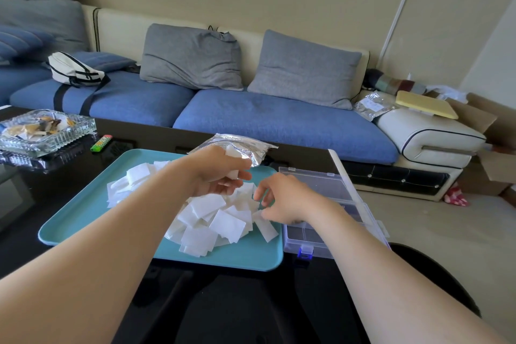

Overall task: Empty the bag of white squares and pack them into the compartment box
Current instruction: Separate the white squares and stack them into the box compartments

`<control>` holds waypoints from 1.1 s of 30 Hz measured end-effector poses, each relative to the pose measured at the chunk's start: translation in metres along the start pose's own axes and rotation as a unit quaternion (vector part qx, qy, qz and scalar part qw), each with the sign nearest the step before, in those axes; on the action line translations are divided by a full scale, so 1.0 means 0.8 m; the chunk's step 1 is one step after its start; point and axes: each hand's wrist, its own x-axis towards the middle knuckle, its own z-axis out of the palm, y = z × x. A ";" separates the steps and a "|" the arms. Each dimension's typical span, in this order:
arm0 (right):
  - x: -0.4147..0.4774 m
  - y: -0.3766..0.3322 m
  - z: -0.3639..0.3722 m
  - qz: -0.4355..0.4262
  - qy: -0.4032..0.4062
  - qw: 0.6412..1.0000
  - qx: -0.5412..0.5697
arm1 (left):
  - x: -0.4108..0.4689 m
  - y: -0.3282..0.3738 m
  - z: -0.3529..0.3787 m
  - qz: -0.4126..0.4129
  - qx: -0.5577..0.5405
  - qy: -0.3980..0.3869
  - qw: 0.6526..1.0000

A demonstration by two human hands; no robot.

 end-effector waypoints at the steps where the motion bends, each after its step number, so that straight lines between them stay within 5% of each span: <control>1: -0.001 -0.001 0.001 0.000 -0.012 1.000 -0.010 | -0.002 0.001 -0.001 -0.021 -0.021 -0.018 0.999; 5: -0.002 -0.001 0.004 -0.004 -0.030 0.999 -0.019 | -0.002 0.001 -0.004 -0.060 -0.123 -0.045 0.990; 12: -0.008 -0.002 -0.033 -0.020 -0.024 0.990 0.137 | -0.004 0.007 -0.002 -0.034 -0.182 -0.008 0.983; 19: -0.004 -0.015 -0.043 -0.068 0.077 0.910 0.401 | -0.002 0.009 -0.001 -0.046 -0.246 -0.009 0.968; 27: 0.003 -0.030 -0.033 -0.089 0.246 0.892 0.369 | -0.010 0.012 0.011 -0.014 -0.213 -0.079 0.974; 33: 0.006 -0.028 -0.031 -0.121 0.295 0.890 0.326 | -0.015 0.013 0.006 -0.006 -0.162 -0.166 0.973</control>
